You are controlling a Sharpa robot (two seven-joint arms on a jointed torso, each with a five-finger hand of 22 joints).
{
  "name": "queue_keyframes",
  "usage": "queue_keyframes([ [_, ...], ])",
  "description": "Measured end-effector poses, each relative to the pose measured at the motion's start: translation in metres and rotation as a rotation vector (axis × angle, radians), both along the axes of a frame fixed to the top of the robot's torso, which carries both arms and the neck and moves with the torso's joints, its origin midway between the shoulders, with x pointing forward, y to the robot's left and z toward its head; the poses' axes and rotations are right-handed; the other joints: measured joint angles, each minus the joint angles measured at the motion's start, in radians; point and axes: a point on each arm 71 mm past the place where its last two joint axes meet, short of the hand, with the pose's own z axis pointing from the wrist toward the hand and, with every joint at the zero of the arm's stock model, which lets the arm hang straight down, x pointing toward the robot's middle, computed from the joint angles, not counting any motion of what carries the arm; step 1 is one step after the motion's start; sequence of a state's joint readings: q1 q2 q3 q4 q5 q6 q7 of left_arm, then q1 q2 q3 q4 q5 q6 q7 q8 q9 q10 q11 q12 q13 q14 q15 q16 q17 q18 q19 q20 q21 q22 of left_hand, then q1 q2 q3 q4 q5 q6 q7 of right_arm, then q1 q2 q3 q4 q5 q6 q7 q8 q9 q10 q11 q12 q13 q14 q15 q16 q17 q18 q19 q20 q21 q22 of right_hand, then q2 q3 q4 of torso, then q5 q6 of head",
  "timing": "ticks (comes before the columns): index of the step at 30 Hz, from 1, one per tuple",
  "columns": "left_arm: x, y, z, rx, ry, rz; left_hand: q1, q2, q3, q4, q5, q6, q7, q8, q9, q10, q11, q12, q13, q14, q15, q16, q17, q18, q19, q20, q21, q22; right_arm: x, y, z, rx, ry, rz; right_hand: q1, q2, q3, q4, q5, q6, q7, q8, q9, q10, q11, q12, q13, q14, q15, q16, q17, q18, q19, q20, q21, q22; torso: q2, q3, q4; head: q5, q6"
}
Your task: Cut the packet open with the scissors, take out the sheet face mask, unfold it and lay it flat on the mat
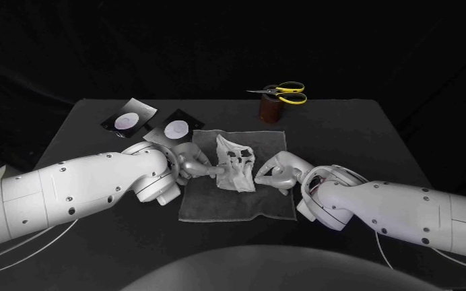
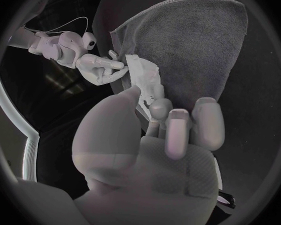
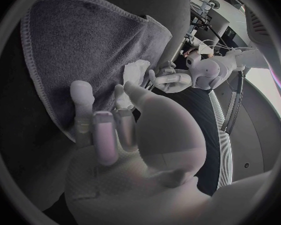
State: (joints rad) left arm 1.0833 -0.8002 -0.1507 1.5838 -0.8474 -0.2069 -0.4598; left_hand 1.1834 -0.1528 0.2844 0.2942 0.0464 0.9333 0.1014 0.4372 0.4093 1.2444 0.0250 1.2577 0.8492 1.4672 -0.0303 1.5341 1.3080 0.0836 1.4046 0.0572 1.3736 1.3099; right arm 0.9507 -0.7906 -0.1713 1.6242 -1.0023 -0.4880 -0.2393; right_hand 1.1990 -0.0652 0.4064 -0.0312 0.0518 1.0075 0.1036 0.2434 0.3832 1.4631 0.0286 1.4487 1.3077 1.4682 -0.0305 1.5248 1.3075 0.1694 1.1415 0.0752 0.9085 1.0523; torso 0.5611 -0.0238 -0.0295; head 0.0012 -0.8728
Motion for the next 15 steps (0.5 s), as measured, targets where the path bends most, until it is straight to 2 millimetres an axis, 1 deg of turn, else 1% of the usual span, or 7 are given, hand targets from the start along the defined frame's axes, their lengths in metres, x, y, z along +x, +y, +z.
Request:
queue_keyframes([
  [1,0.0000,-0.0003,-0.0002,0.004,0.002,-0.002,0.000,0.000,-0.001,-0.001,0.000,0.000,0.000,0.000,0.000,0.000,0.000,0.000,0.000,0.000,0.000,0.000,0.000,0.000,0.000,0.000,0.000,0.000,0.0000,0.0000,-0.0001,-0.001,0.000,0.000,-0.005,-0.005,-0.001,-0.001,0.000,0.000,0.000,0.000,0.000,0.000,0.000,0.000,0.000,0.000,0.000,0.000,0.000,0.000,0.000,0.000,0.000,0.000,0.000,0.0000,0.0000,-0.001,0.000],
  [5,-0.0003,-0.0030,-0.0008,0.016,0.006,-0.016,0.000,0.000,-0.001,-0.001,0.000,0.000,0.000,-0.001,-0.003,0.000,0.000,0.000,0.001,0.000,0.000,0.000,0.000,0.000,0.000,0.000,0.000,0.000,-0.0002,0.0005,-0.0002,-0.005,-0.002,0.001,-0.005,-0.005,-0.001,-0.001,0.000,0.000,0.000,0.000,0.000,0.000,0.000,0.003,0.000,0.000,0.000,0.001,0.000,0.000,0.000,0.000,0.004,0.001,0.000,0.0003,-0.0006,-0.003,0.000],
  [10,0.0006,-0.0052,-0.0019,0.033,0.008,-0.033,0.000,0.000,-0.003,-0.003,0.000,-0.001,0.001,-0.012,-0.006,0.000,0.000,0.000,0.001,0.000,0.000,0.000,0.000,0.000,0.000,0.000,0.000,0.000,-0.0004,0.0029,-0.0007,-0.009,-0.003,0.005,-0.005,-0.005,-0.001,-0.001,0.000,0.000,0.000,0.000,-0.001,0.000,0.000,0.005,0.000,0.000,0.000,0.004,0.001,-0.001,0.000,0.000,0.004,0.001,0.000,0.0010,-0.0004,-0.006,0.000],
  [12,0.0011,-0.0052,-0.0023,0.040,0.008,-0.037,0.000,0.000,-0.005,-0.005,0.000,-0.006,0.006,-0.015,-0.008,0.000,0.000,0.000,0.001,0.000,0.000,0.000,0.000,0.000,0.000,0.000,0.000,0.000,-0.0003,0.0034,-0.0009,-0.010,-0.003,0.005,-0.009,-0.009,-0.001,-0.001,0.000,0.000,0.000,-0.004,-0.002,0.000,0.000,0.005,0.000,0.000,0.000,0.004,0.001,-0.001,0.000,0.000,0.005,0.001,0.000,0.0009,-0.0003,-0.007,0.000],
  [15,0.0020,-0.0062,-0.0032,0.050,0.009,-0.046,0.000,0.000,-0.008,-0.004,0.000,-0.008,0.007,-0.016,-0.010,0.000,0.000,0.000,0.002,0.000,0.000,0.000,0.000,0.000,0.000,0.000,0.000,0.000,-0.0002,0.0044,-0.0015,-0.012,-0.003,0.007,-0.009,-0.009,-0.001,-0.001,0.000,0.000,0.000,-0.004,-0.003,0.000,0.000,0.005,0.000,0.000,0.000,0.004,0.001,-0.001,0.000,0.000,0.005,0.001,0.000,0.0009,-0.0003,-0.007,0.000],
])
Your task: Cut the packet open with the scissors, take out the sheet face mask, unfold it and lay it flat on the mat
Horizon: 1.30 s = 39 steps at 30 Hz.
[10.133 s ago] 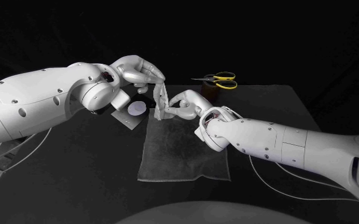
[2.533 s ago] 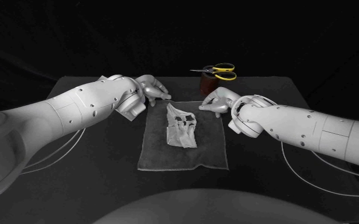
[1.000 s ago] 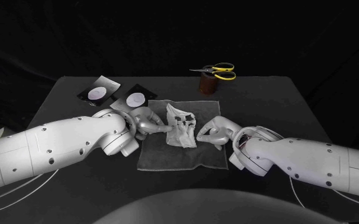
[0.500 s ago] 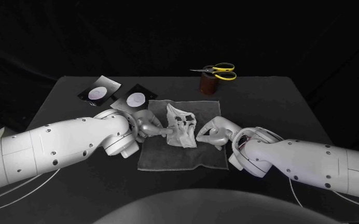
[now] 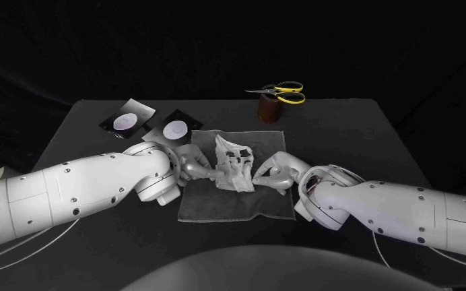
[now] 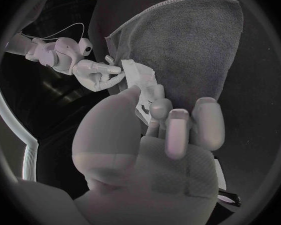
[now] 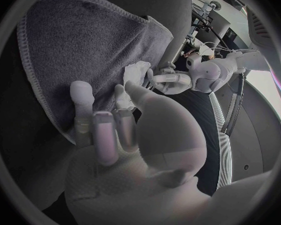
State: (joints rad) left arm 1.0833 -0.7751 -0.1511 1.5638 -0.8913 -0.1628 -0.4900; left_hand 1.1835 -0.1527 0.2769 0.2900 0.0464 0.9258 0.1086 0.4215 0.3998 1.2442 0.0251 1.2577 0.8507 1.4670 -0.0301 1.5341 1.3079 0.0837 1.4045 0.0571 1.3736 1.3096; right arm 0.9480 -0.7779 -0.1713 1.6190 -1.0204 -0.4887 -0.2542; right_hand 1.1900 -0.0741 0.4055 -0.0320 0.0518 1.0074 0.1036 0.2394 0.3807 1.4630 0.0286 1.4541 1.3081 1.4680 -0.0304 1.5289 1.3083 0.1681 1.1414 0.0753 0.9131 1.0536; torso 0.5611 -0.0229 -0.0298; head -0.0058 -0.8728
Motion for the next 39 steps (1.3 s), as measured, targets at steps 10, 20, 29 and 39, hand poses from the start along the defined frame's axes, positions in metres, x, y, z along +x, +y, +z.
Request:
queue_keyframes([
  [10,0.001,-0.004,-0.001,0.020,-0.004,-0.026,0.000,0.000,-0.004,-0.002,0.000,-0.004,0.004,-0.008,0.000,0.000,0.000,0.000,0.006,0.000,0.000,0.000,0.000,0.000,0.000,0.000,0.000,0.000,0.000,0.003,-0.001,-0.004,0.000,0.004,-0.020,-0.020,-0.011,0.000,0.000,0.000,0.007,-0.008,-0.005,0.000,0.000,0.000,-0.001,0.000,0.000,0.000,0.000,-0.006,0.000,0.000,0.002,0.000,0.001,-0.0018,-0.0004,-0.002,0.000],
  [20,0.001,-0.005,-0.001,0.031,-0.008,-0.048,0.014,0.006,-0.004,-0.002,0.000,-0.004,0.003,-0.008,-0.002,0.000,0.000,0.000,0.005,0.000,0.000,-0.001,0.000,0.000,0.000,0.000,0.000,-0.001,0.000,0.004,-0.001,-0.012,0.001,0.005,-0.024,-0.024,-0.017,0.006,0.000,0.000,0.007,-0.008,-0.006,0.000,0.000,0.000,-0.001,-0.002,0.002,0.000,-0.001,-0.006,0.000,0.000,0.003,-0.001,0.000,-0.0018,0.0007,-0.002,0.000],
  [29,0.000,-0.006,0.000,0.052,-0.011,-0.085,0.039,0.009,-0.006,-0.004,0.000,0.025,-0.004,-0.013,-0.011,0.003,0.002,0.001,0.026,0.000,0.000,-0.001,0.000,0.000,0.004,0.004,-0.001,-0.002,0.000,0.005,-0.001,-0.021,0.001,0.009,-0.028,-0.028,-0.022,0.006,0.000,0.009,0.009,-0.008,-0.006,0.000,0.000,0.000,0.000,-0.002,0.002,-0.002,-0.001,-0.006,0.000,0.000,0.003,0.001,0.000,-0.0013,0.0005,-0.003,0.000],
  [39,0.001,-0.016,-0.001,0.092,-0.045,-0.140,0.076,0.002,-0.011,-0.006,0.000,0.053,-0.009,-0.004,-0.011,0.022,-0.004,0.015,0.060,-0.002,-0.005,-0.001,0.000,0.000,0.004,0.004,0.004,-0.002,0.003,0.009,-0.003,-0.029,-0.006,0.013,-0.028,-0.028,-0.022,0.006,0.000,0.015,0.007,0.001,-0.004,0.000,0.000,-0.001,0.000,-0.002,0.002,0.002,0.000,-0.014,0.000,0.000,0.004,0.002,0.000,-0.0012,0.0002,-0.003,0.000],
])
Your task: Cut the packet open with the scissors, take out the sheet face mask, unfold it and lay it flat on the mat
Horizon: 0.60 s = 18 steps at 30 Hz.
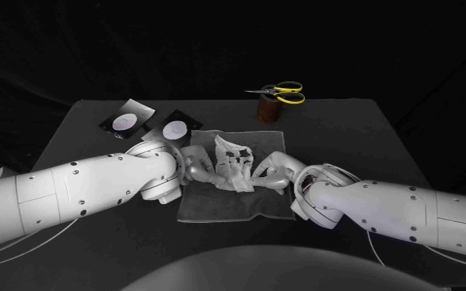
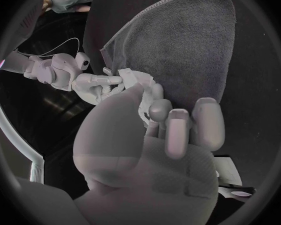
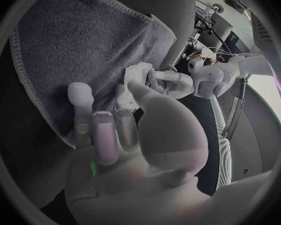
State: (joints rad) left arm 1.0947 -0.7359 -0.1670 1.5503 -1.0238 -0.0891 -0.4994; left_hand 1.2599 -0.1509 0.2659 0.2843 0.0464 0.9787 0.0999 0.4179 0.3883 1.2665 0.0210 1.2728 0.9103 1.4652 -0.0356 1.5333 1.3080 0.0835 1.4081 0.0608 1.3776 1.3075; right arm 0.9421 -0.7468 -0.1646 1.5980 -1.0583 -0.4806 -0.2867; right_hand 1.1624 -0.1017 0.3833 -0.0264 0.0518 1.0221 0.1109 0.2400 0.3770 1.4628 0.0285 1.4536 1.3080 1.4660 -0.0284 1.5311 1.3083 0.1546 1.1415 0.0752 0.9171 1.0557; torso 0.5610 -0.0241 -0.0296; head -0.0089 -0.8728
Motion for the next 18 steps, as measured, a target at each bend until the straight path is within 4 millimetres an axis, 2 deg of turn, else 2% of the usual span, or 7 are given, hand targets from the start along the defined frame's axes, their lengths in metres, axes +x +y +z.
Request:
queue_keyframes([
  [7,0.003,-0.007,-0.001,0.052,-0.058,-0.058,0.005,0.005,-0.008,0.008,0.000,0.039,-0.022,0.020,0.006,0.021,-0.014,0.012,0.033,0.002,-0.013,0.005,0.000,0.000,0.008,-0.008,0.004,0.000,0.000,0.002,0.000,-0.001,-0.005,0.003,-0.006,-0.006,-0.008,0.003,0.000,0.002,-0.002,0.001,-0.001,-0.001,-0.001,0.004,-0.001,-0.001,0.001,0.000,0.000,0.000,0.000,0.000,-0.001,0.000,0.001,-0.0007,-0.0010,0.000,0.000],
  [10,0.003,-0.009,-0.001,0.073,-0.080,-0.083,-0.010,0.020,-0.014,0.008,0.000,0.046,-0.029,0.031,0.007,0.028,-0.021,0.016,0.039,-0.002,-0.017,0.005,0.000,0.000,0.011,-0.011,0.009,0.000,0.000,0.002,0.000,-0.002,-0.006,0.004,-0.013,-0.013,-0.017,0.008,0.000,0.003,-0.003,0.000,-0.003,-0.001,-0.001,0.004,-0.001,-0.001,0.001,0.000,0.000,-0.001,0.000,0.000,-0.001,0.003,0.001,-0.0010,-0.0007,-0.001,0.000],
  [11,0.003,-0.010,-0.001,0.081,-0.087,-0.093,-0.012,0.022,-0.015,0.007,0.000,0.048,-0.027,0.031,0.035,0.030,-0.023,0.016,0.043,0.000,-0.018,0.008,0.000,0.000,0.013,-0.013,0.009,0.000,0.000,0.002,0.000,-0.002,-0.007,0.005,-0.016,-0.016,-0.023,0.009,0.000,0.006,-0.006,-0.001,-0.004,-0.001,-0.001,0.004,-0.001,-0.001,0.001,0.000,-0.001,-0.001,0.000,0.000,-0.001,0.003,0.001,-0.0010,-0.0006,-0.001,0.000],
  [12,0.004,-0.011,-0.001,0.087,-0.093,-0.101,-0.013,0.023,-0.015,0.007,0.000,0.050,-0.029,0.038,0.037,0.033,-0.023,0.018,0.051,0.002,-0.020,0.009,0.000,0.000,0.013,-0.013,0.012,0.000,0.000,0.002,0.000,-0.002,-0.007,0.005,-0.020,-0.020,-0.027,0.013,0.000,0.007,-0.007,-0.002,-0.004,-0.001,-0.001,0.004,-0.001,-0.001,0.001,0.000,-0.001,-0.001,0.000,0.000,-0.001,0.003,0.001,-0.0010,-0.0005,-0.001,0.000],
  [15,0.004,-0.013,0.000,0.106,-0.110,-0.124,-0.015,0.025,-0.015,0.006,0.000,0.058,-0.038,0.051,0.037,0.047,-0.030,0.032,0.078,0.001,-0.021,0.009,0.000,-0.016,0.018,-0.018,0.015,0.001,0.000,0.002,0.000,-0.002,-0.008,0.005,-0.020,-0.020,-0.031,0.017,0.000,0.012,-0.005,-0.003,-0.004,-0.001,-0.001,0.004,-0.001,-0.001,0.001,0.000,-0.001,-0.001,0.000,0.000,-0.001,0.005,0.001,-0.0009,0.0000,-0.001,0.000],
  [18,0.004,-0.014,0.000,0.121,-0.122,-0.144,-0.012,0.027,-0.018,0.004,0.000,0.061,-0.041,0.059,0.037,0.051,-0.033,0.034,0.087,0.001,-0.027,0.009,0.000,-0.016,0.018,-0.018,0.017,0.001,0.000,0.002,0.000,-0.002,-0.009,0.003,-0.020,-0.020,-0.034,0.015,0.000,0.018,-0.011,-0.004,-0.005,-0.001,-0.002,0.010,0.000,-0.001,0.001,0.000,-0.001,-0.001,0.000,0.000,-0.001,0.008,0.001,-0.0009,0.0000,-0.002,0.000],
])
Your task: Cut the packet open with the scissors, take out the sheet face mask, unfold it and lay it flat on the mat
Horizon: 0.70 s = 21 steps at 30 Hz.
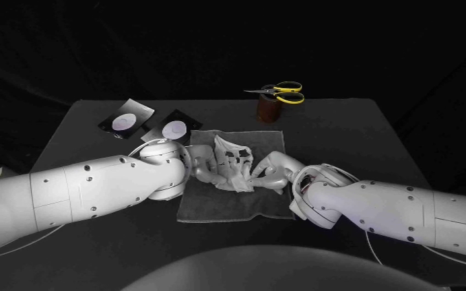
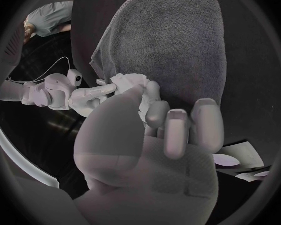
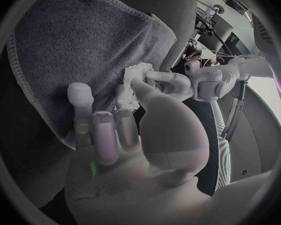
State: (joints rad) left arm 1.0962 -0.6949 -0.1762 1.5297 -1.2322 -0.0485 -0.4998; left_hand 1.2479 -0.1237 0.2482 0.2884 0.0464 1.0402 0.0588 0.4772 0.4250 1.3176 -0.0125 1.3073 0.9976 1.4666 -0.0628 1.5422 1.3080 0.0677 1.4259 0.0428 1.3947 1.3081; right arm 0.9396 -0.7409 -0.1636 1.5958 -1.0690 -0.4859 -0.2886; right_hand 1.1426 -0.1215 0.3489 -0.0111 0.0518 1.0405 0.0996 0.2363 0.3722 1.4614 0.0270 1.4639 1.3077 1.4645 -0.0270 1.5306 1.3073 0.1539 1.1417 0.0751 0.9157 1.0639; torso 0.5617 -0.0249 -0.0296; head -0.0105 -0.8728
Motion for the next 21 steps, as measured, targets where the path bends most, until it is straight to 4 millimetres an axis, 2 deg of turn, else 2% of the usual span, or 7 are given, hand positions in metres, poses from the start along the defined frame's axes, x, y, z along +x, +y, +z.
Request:
queue_keyframes([
  [2,0.0001,-0.0010,0.0003,0.012,-0.008,-0.014,0.017,-0.001,0.001,-0.001,0.000,0.001,-0.001,0.008,0.000,0.006,-0.006,0.005,0.010,-0.001,-0.005,0.000,0.000,0.000,0.005,-0.005,0.006,0.000,0.0001,0.0000,-0.0003,0.000,-0.001,-0.002,0.000,0.000,0.000,0.000,0.000,0.013,-0.005,0.008,-0.001,0.004,-0.004,0.003,0.000,-0.001,-0.003,0.003,0.000,0.000,0.000,0.000,0.007,0.005,0.000,0.0001,0.0000,-0.001,0.000],
  [8,-0.0009,-0.0051,0.0019,0.047,-0.035,-0.060,0.039,-0.013,0.007,-0.007,0.000,0.002,-0.002,0.022,0.000,0.014,-0.007,0.009,0.029,0.000,-0.007,0.004,0.000,0.000,0.009,-0.009,0.007,0.000,0.0007,0.0000,-0.0017,-0.002,-0.003,-0.009,0.041,0.041,0.020,-0.020,0.000,0.060,-0.032,0.037,0.014,0.006,-0.029,0.011,0.000,0.004,-0.025,0.006,0.000,0.000,0.013,-0.012,0.024,0.021,0.000,0.0003,-0.0004,-0.002,0.000],
  [10,-0.0012,-0.0061,0.0023,0.058,-0.043,-0.070,0.045,-0.019,0.007,-0.007,0.000,0.002,-0.003,0.028,0.000,0.018,-0.011,0.014,0.036,0.000,-0.007,0.004,0.000,0.000,0.009,-0.009,0.011,0.000,0.0009,0.0002,-0.0020,-0.003,-0.004,-0.010,0.044,0.044,0.023,-0.023,0.000,0.069,-0.039,0.039,0.019,0.005,-0.031,0.011,0.000,0.001,-0.029,0.006,0.000,0.001,0.016,-0.016,0.027,0.024,0.000,0.0003,-0.0005,-0.002,0.000],
  [18,-0.0023,-0.0092,0.0037,0.090,-0.063,-0.096,0.045,-0.019,0.007,-0.007,0.000,0.004,-0.005,0.034,0.000,0.019,-0.013,0.014,0.038,-0.003,-0.010,0.004,0.000,0.000,0.009,-0.009,0.011,0.000,0.0025,0.0025,-0.0028,-0.010,-0.007,-0.010,0.052,0.036,0.027,-0.034,0.000,0.089,-0.050,0.050,0.029,0.004,-0.043,0.019,0.000,0.001,-0.037,0.010,0.001,0.001,0.025,-0.021,0.031,0.029,0.000,0.0006,-0.0005,-0.005,0.000],
  [21,-0.0026,-0.0099,0.0041,0.097,-0.066,-0.101,0.045,-0.019,0.007,-0.007,0.000,0.004,-0.005,0.034,0.000,0.019,-0.013,0.014,0.038,-0.003,-0.010,0.004,0.000,0.000,0.009,-0.009,0.011,0.000,0.0032,0.0041,-0.0030,-0.013,-0.009,-0.008,0.056,0.040,0.032,-0.041,0.000,0.095,-0.055,0.056,0.030,0.007,-0.047,0.029,0.000,0.002,-0.045,0.010,0.001,0.001,0.025,-0.021,0.037,0.033,0.000,0.0008,-0.0005,-0.006,0.000],
])
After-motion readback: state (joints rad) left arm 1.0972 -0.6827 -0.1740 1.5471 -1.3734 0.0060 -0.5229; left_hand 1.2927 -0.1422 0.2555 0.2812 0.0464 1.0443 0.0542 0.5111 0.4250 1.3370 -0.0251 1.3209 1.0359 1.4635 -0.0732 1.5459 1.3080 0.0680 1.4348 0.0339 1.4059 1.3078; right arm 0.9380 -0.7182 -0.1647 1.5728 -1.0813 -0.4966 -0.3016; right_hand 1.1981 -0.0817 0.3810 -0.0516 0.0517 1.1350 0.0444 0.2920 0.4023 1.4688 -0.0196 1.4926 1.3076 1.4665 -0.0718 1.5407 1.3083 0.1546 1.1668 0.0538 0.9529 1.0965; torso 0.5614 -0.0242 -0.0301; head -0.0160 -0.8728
